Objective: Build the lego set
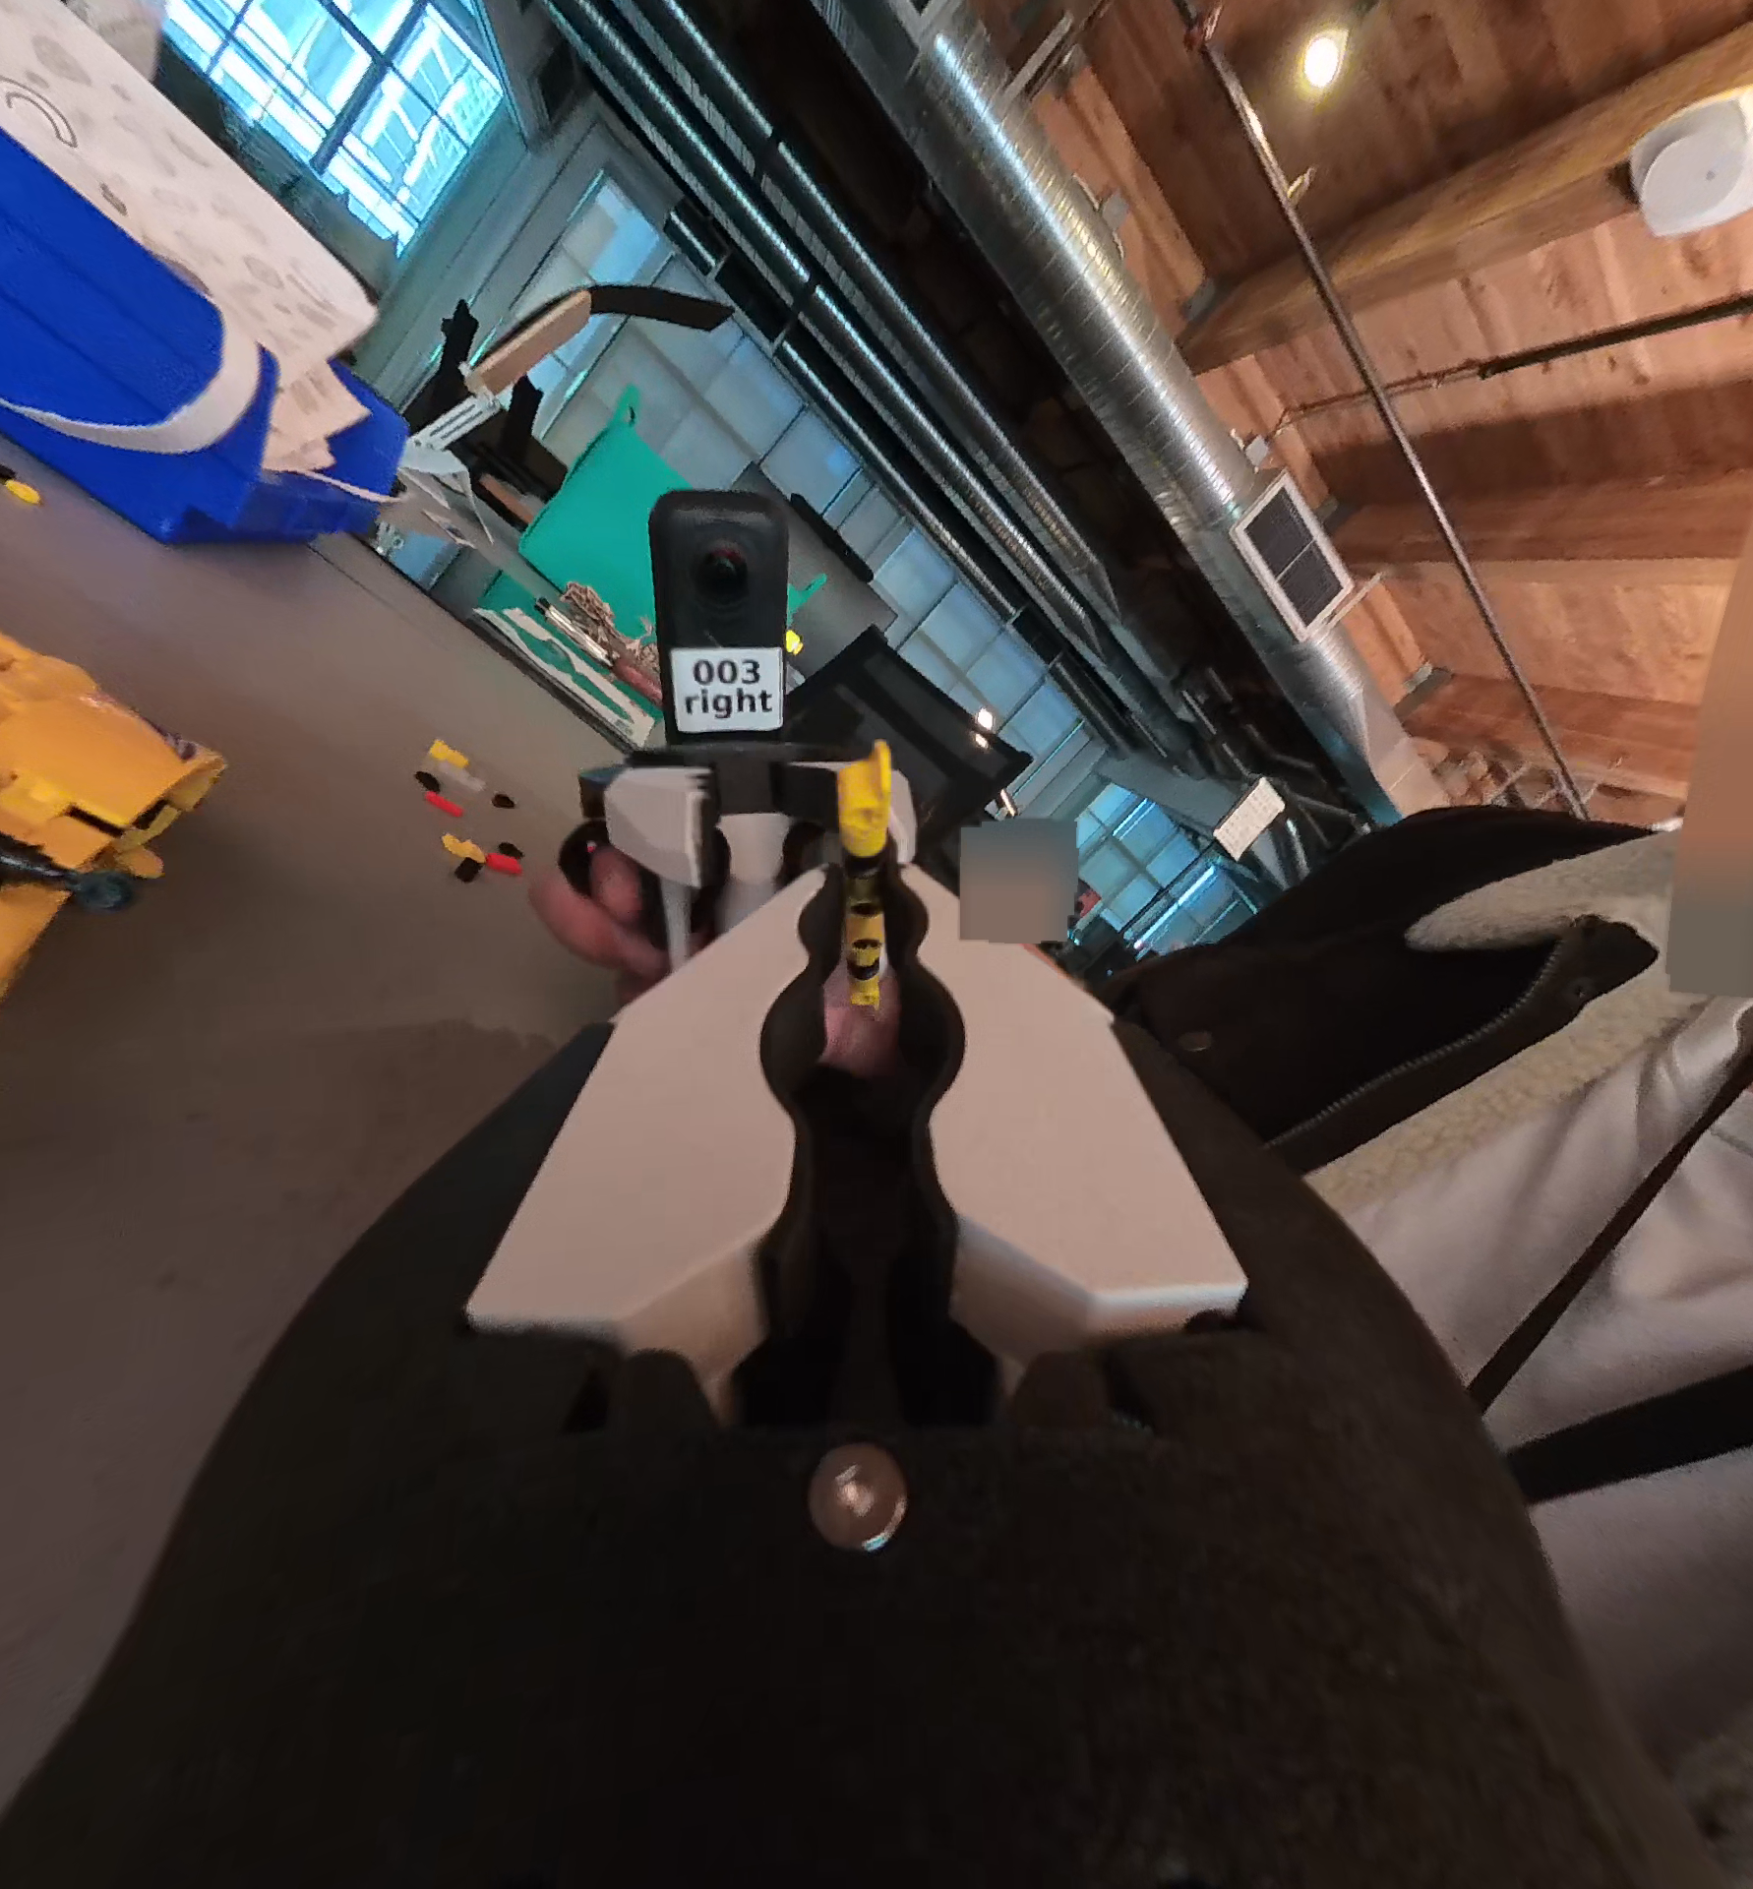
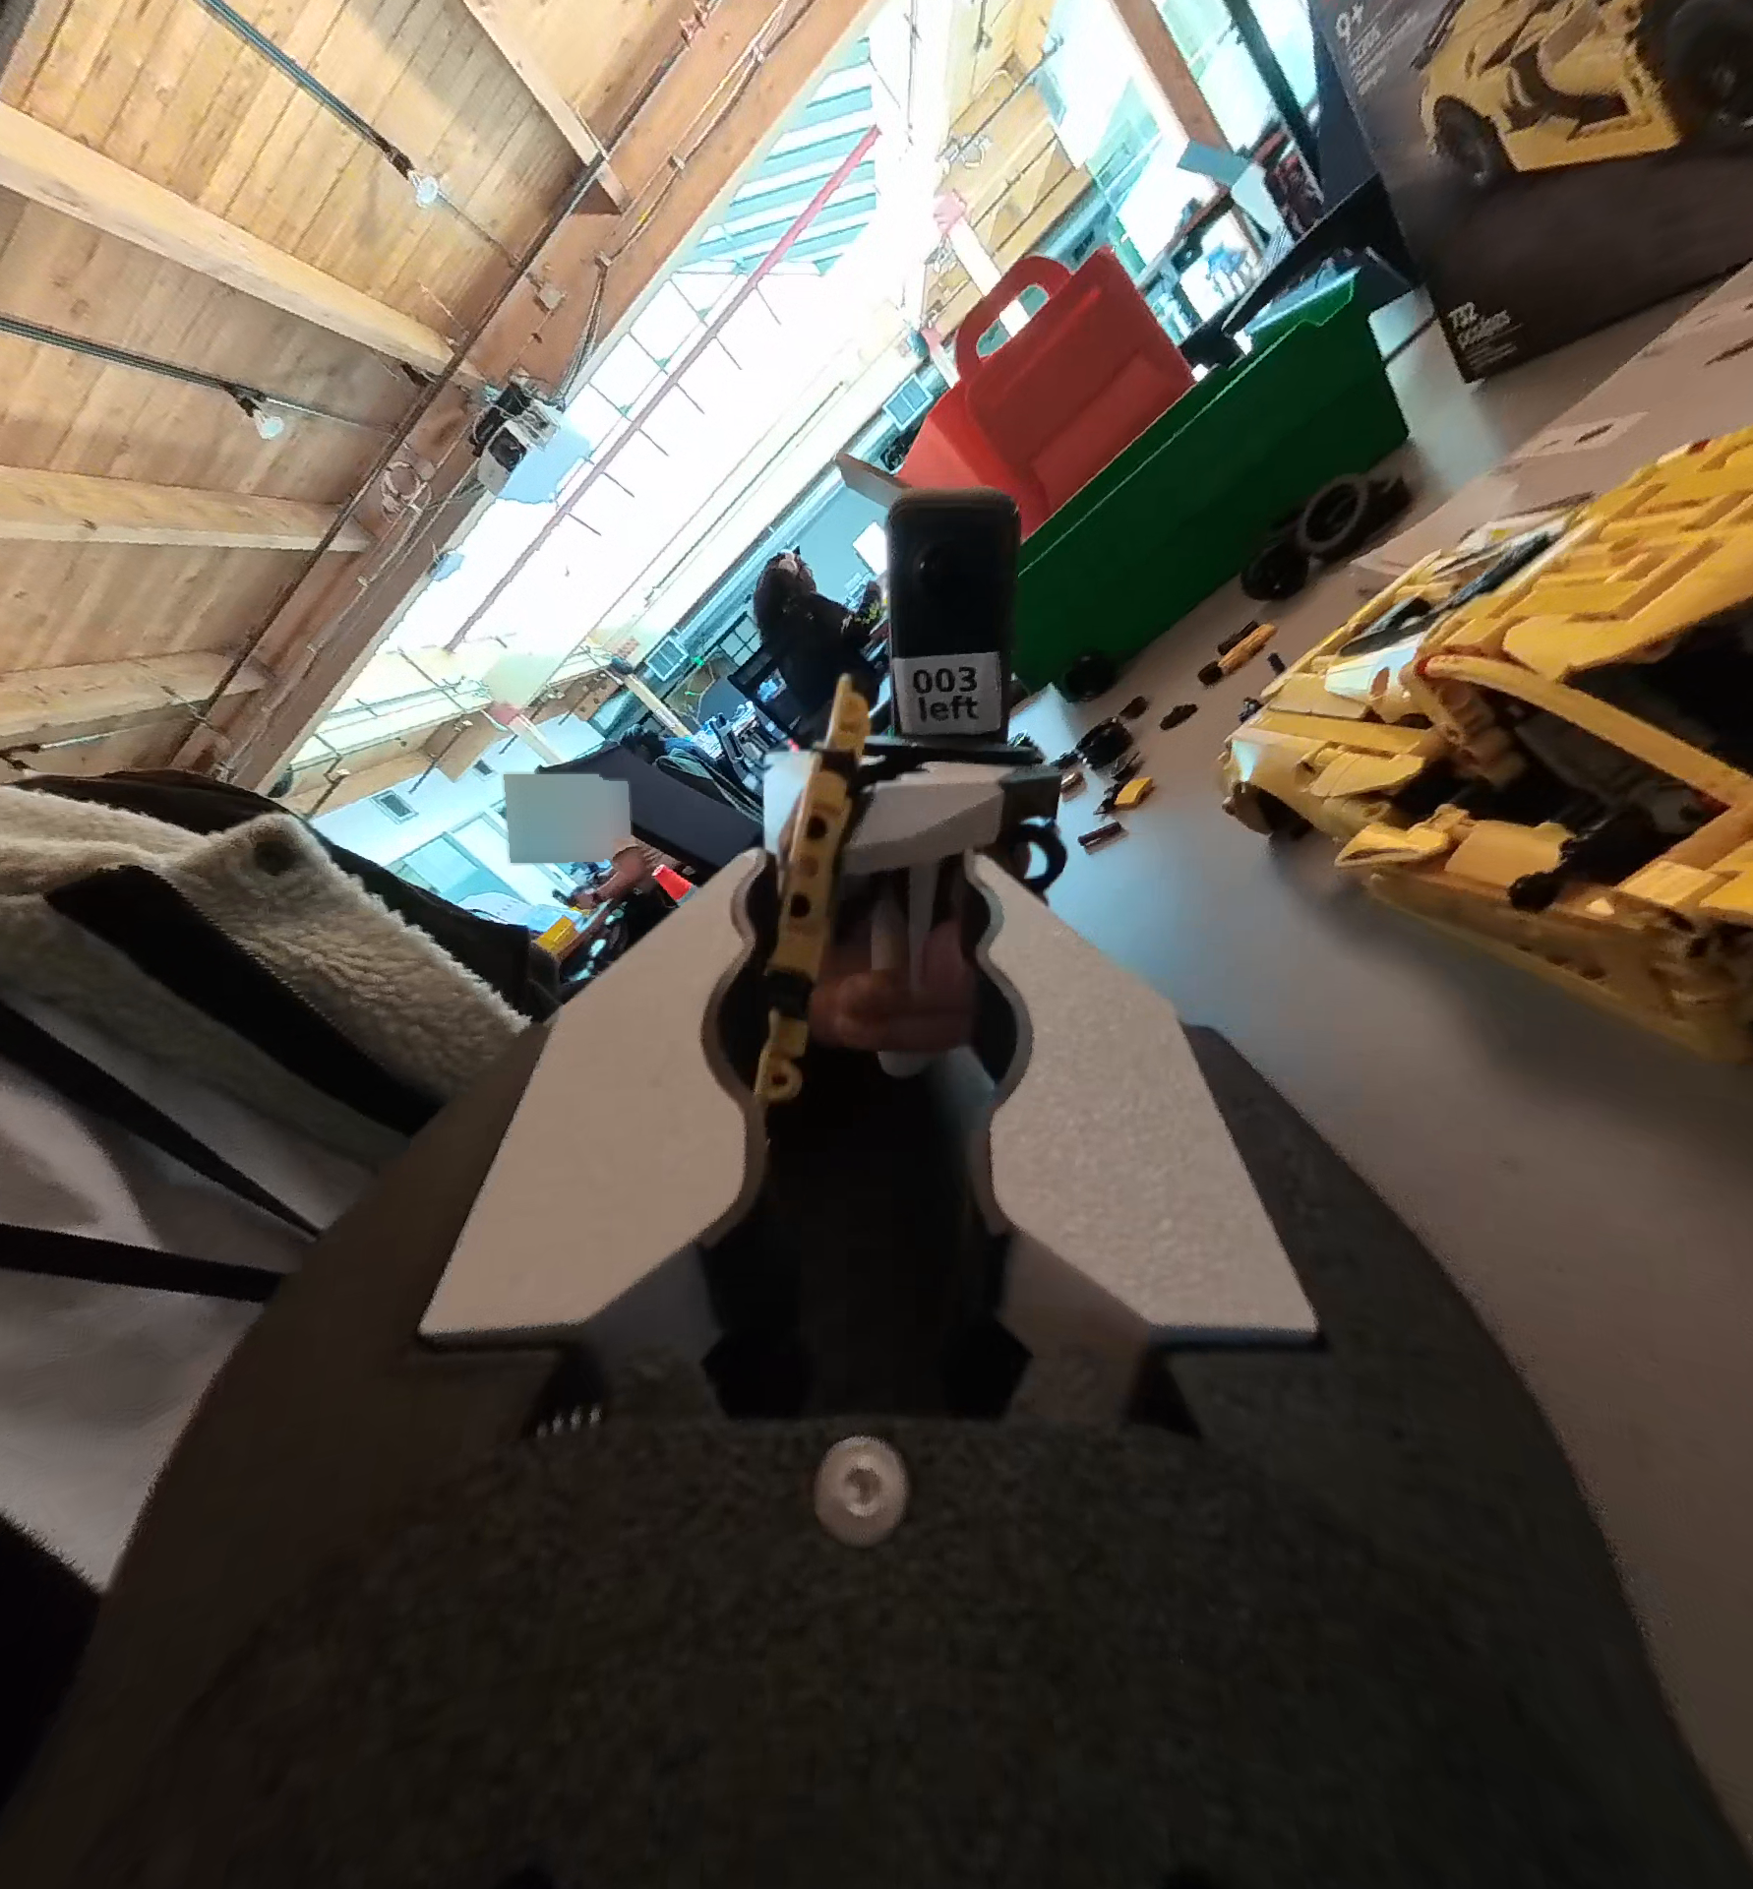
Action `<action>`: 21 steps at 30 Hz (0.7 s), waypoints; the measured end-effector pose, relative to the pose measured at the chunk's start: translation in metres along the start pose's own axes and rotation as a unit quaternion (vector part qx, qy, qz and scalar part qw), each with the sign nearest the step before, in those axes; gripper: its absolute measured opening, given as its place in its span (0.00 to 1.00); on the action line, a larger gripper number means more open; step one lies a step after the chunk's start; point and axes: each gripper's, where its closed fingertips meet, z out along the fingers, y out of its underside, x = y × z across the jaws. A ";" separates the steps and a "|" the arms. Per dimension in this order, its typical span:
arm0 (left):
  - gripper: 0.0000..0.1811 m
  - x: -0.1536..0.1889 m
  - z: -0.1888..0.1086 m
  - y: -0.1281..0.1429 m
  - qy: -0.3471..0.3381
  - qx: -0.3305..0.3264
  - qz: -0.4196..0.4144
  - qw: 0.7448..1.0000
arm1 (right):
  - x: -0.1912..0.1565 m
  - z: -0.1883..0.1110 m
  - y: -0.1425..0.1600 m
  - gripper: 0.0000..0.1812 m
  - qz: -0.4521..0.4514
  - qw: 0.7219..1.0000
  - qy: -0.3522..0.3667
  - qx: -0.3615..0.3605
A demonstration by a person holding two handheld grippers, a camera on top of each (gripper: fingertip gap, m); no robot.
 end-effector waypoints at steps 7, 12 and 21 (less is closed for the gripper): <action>0.04 -0.006 -0.005 -0.005 -0.018 0.015 0.004 1.000 | 0.002 0.000 0.009 0.16 0.017 1.000 0.000 -0.023; 0.04 -0.009 -0.005 -0.003 -0.038 0.005 0.018 0.999 | 0.007 0.000 0.004 0.17 -0.002 1.000 0.021 -0.016; 0.04 -0.014 -0.009 -0.006 -0.042 0.015 0.001 0.999 | 0.015 0.000 0.010 0.16 -0.014 0.998 0.048 -0.035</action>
